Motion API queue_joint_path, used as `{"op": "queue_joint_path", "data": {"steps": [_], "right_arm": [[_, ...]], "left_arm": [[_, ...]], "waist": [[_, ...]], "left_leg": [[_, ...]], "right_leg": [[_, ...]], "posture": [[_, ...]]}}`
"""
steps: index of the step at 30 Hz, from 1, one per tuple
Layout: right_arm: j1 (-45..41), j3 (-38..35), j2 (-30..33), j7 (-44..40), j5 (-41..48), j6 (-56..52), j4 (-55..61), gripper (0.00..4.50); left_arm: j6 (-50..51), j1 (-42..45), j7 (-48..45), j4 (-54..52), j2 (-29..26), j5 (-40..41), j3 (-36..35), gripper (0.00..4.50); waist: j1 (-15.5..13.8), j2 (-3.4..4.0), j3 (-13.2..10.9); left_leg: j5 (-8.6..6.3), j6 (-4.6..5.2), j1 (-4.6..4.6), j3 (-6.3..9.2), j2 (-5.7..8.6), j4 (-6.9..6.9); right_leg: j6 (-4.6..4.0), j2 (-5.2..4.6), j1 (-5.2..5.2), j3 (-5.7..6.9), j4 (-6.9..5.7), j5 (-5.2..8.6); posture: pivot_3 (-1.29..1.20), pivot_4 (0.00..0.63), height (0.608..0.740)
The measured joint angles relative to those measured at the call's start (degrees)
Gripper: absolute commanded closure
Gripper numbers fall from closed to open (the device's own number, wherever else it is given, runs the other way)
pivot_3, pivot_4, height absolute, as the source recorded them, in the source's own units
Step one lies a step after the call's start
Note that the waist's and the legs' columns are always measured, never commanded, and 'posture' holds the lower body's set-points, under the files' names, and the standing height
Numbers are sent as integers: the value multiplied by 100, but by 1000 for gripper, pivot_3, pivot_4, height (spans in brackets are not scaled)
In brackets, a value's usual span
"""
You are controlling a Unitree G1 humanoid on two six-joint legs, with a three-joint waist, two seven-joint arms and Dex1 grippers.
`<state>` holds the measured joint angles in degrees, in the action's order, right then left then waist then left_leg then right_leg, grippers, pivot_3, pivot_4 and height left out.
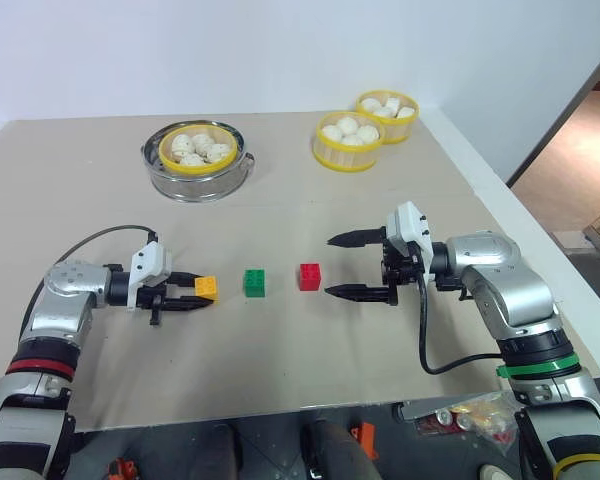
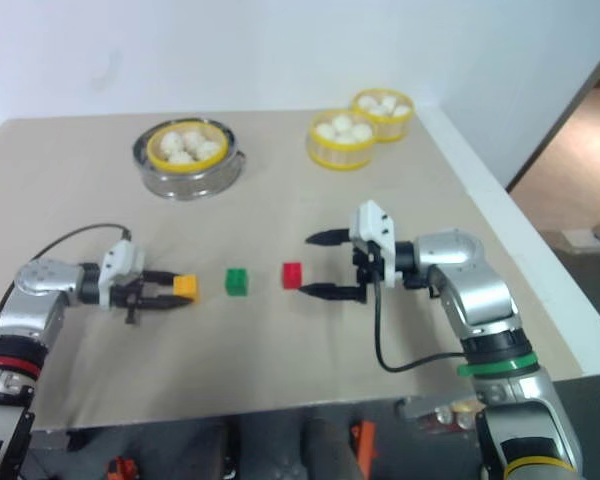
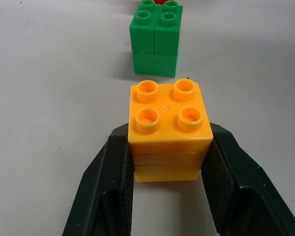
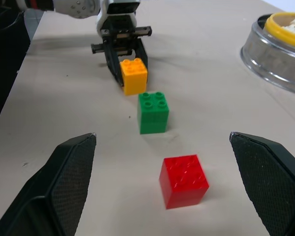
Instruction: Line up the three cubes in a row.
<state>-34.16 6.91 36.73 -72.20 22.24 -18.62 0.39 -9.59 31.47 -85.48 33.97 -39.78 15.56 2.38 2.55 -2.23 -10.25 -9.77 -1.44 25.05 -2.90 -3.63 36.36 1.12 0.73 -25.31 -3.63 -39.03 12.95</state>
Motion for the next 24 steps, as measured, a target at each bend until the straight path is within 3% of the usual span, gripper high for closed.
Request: {"op": "queue_joint_path", "data": {"steps": [13, 15, 21, 24], "right_arm": [[-7, 0, 2, 5, 4, -35, 50, 0], [-7, 0, 2, 4, 3, -36, 50, 0], [-38, 0, -2, 2, 2, -44, 48, 0], [-38, 1, -2, 2, 2, -46, 47, 0]], "left_arm": [[-45, 126, -112, 235, 0, -66, 1, 3178], [15, 125, -115, 218, -2, -69, 1, 2131], [71, 24, -180, 117, -84, -213, 79, 150], [82, 25, -188, -23, -183, -210, 73, 40]], "waist": [[5, 0, 0], [5, 0, 0], [0, 0, 0], [0, 0, 0]], "left_leg": [[0, 1, -3, 0, -2, 1], [0, 1, -3, 0, -2, 1], [0, 1, 0, 1, -2, 1], [0, 1, 0, 0, -2, 1]], "right_leg": [[-2, 2, 1, 0, -2, -2], [-2, 2, 1, 0, -2, -2], [-2, 1, 0, 2, -2, -1], [-2, 0, 0, 1, -2, -1]], "posture": [[0, 150, 740], [0, 150, 740], [0, 150, 740], [0, 150, 740]]}}
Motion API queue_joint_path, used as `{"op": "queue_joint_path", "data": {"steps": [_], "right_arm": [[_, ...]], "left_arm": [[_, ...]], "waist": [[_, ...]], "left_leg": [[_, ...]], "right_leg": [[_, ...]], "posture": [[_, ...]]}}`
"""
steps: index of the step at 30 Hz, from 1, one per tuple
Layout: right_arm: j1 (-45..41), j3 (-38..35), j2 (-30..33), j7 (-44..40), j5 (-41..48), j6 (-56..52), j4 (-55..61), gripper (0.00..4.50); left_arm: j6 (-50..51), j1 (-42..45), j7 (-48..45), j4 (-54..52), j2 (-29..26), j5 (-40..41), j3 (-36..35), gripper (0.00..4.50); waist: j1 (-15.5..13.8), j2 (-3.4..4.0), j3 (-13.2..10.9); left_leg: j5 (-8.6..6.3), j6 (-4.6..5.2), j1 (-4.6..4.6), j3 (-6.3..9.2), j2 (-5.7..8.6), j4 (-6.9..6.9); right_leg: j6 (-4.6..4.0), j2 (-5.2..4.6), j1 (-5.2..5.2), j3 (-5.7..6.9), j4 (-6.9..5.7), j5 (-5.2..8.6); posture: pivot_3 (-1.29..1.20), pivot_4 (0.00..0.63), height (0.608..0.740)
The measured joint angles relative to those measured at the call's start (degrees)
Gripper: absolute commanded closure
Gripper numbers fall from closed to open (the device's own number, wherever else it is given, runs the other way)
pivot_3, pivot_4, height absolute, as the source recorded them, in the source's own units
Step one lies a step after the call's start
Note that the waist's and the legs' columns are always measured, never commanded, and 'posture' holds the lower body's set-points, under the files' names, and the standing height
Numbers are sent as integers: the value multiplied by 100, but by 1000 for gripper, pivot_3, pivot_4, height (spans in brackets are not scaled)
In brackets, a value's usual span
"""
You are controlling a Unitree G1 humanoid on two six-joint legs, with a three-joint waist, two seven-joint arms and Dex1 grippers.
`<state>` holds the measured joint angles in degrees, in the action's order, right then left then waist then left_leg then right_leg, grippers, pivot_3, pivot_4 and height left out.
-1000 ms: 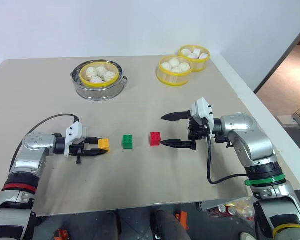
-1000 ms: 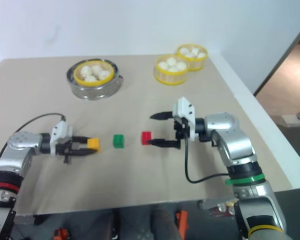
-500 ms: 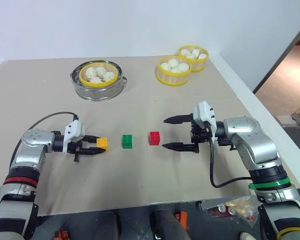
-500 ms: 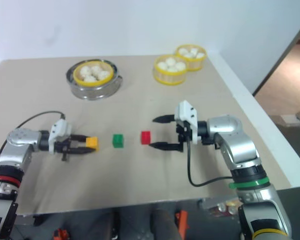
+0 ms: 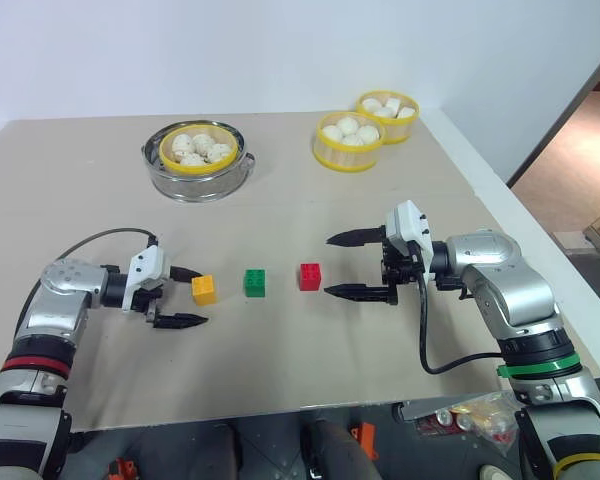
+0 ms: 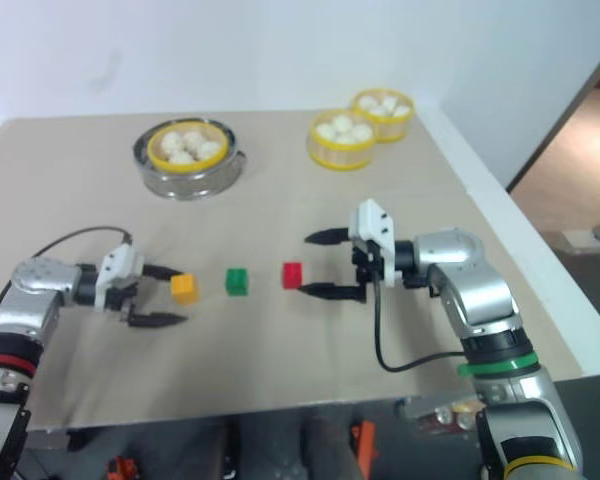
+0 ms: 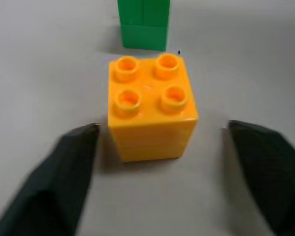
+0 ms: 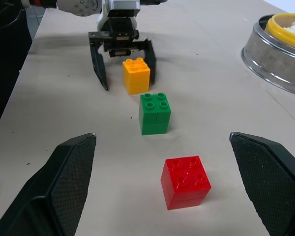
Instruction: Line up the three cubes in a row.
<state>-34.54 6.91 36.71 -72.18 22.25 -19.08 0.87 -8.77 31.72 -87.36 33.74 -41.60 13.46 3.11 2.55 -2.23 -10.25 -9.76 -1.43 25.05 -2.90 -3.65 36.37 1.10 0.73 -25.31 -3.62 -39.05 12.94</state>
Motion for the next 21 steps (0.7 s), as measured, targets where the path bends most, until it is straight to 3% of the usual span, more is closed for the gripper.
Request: {"op": "queue_joint_path", "data": {"steps": [6, 11, 14, 21], "right_arm": [[-9, -6, -11, 20, 12, -69, -3, 0], [-156, -188, -57, 229, 327, -474, 8, 0], [-190, -413, -98, 525, 365, -480, 14, 0], [167, -545, -455, 1350, -161, 313, -516, 0]], "left_arm": [[638, -94, 87, -1082, -294, 365, -303, 40], [2504, -376, 654, -2383, -668, 1267, -861, 40], [3237, -357, 1505, -2624, -684, 1563, -1422, 40], [2894, -1150, 3780, -2752, 23, 890, -1960, 40]], "waist": [[15, 0, 0], [21, 1, -1], [17, 1, -1], [20, 0, 0]], "left_leg": [[0, 0, 2, 0, -2, 0], [0, 0, 1, 4, -5, -1], [0, 0, -5, 6, -3, -1], [0, -1, -2, -6, -2, -1]], "right_leg": [[2, 0, -1, -1, 0, 3], [1, 2, -1, 3, -1, 4], [1, 0, 4, 6, -1, 4], [7, -2, 1, -8, 1, 0]], "posture": [[0, 150, 740], [0, 150, 740], [0, 150, 740], [0, 150, 740]]}}
